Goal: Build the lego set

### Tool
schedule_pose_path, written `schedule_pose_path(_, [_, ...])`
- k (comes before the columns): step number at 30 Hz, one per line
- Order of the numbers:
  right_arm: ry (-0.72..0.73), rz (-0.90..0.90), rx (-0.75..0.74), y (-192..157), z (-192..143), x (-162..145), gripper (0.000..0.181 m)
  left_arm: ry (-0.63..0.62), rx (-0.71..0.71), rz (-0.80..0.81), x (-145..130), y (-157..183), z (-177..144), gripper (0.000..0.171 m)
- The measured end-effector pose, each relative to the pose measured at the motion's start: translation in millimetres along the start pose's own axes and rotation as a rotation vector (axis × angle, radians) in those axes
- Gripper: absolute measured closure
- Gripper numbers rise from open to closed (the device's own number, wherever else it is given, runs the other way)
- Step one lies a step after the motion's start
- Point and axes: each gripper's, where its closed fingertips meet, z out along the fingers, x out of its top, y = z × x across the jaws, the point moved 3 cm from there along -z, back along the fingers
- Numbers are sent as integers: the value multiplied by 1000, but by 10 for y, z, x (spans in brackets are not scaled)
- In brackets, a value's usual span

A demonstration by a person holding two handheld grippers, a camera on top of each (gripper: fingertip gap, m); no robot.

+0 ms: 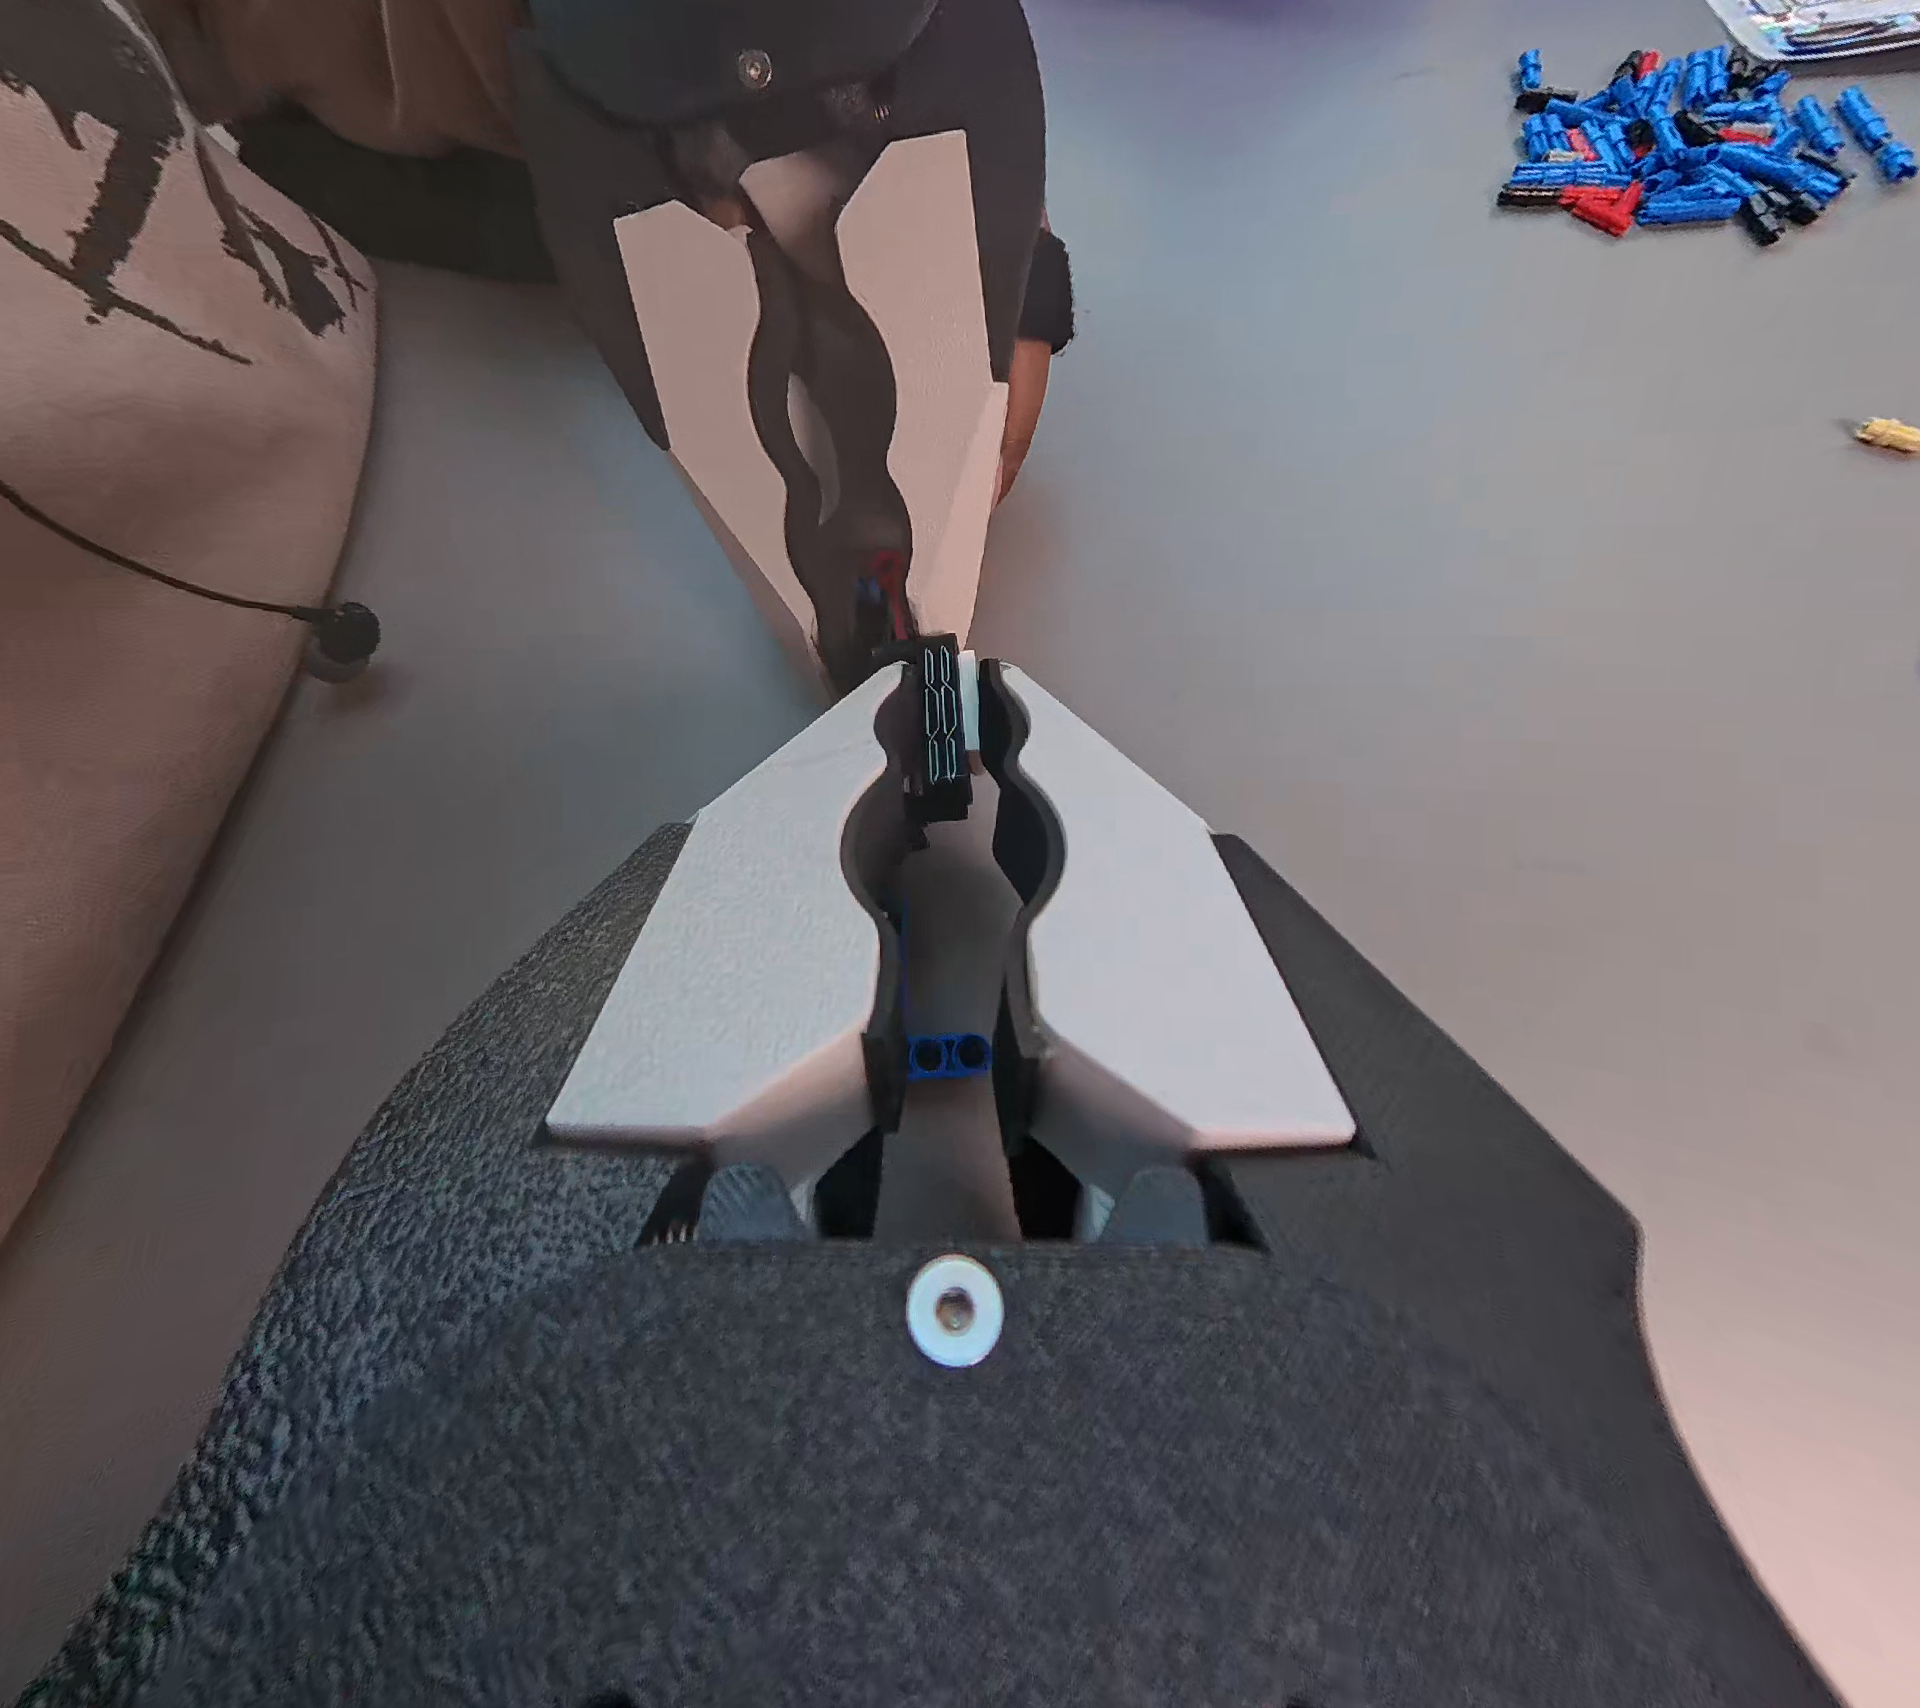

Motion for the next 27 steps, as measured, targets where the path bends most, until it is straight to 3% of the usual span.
schedule_pose_path(9, [26, 177, -96, 88, 33, 3, 172, -24, 71, -19, -25, -72, -22, 157])
schedule_pose_path(23, [24, 21, -31, 50, 22, 18, 172, -1, 21, -61, -18, -48, -22, 157])
schedule_pose_path(27, [-93, -51, -62, 41, 15, 52, 172, -2, 13, -78, -16, -51, -14, 157])
